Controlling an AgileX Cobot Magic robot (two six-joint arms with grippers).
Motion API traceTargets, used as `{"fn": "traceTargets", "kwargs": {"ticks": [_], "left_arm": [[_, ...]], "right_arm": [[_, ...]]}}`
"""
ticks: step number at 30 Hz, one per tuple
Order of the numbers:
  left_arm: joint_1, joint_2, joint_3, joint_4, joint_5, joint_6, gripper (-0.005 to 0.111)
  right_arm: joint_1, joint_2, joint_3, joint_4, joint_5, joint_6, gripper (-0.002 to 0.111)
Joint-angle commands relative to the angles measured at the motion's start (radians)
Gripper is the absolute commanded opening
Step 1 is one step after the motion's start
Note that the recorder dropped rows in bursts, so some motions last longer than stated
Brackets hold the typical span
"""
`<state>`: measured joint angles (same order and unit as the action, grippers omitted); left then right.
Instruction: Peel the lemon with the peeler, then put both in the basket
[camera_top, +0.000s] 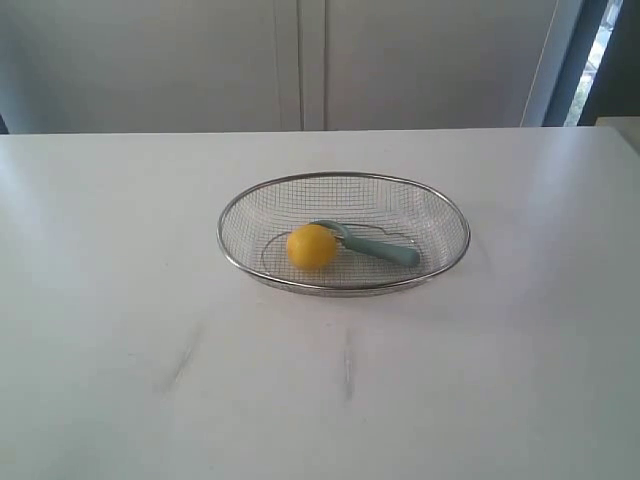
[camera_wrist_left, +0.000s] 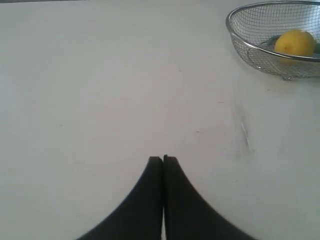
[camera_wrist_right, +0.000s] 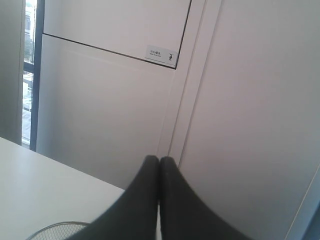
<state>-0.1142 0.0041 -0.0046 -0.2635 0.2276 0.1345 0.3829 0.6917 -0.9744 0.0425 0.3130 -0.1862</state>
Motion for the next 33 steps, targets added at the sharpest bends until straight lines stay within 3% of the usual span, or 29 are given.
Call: {"fn": "traceTargets", "kwargs": {"ticks": [1, 9, 15, 19, 33], "left_arm": [[-0.007, -0.004, 0.005, -0.013, 0.001, -0.007, 0.0], [-0.007, -0.004, 0.005, -0.037, -0.034, -0.004, 0.0], [-0.007, -0.004, 0.005, 0.115, -0.018, -0.016, 0.0], [-0.007, -0.004, 0.005, 0.192, -0.018, -0.134, 0.0], [-0.007, -0.004, 0.005, 0.181, -0.025, -0.188, 0.0]], "right_arm": [[-0.002, -0.004, 0.001, -0.003, -0.001, 0.008, 0.0], [-0.002, -0.004, 0.001, -0.003, -0.001, 0.008, 0.0], [-0.002, -0.004, 0.001, -0.003, 0.002, 0.008, 0.0], [-0.002, -0.004, 0.001, -0.003, 0.0, 0.008, 0.0], [-0.002, -0.004, 0.001, -0.003, 0.0, 0.008, 0.0]]}}
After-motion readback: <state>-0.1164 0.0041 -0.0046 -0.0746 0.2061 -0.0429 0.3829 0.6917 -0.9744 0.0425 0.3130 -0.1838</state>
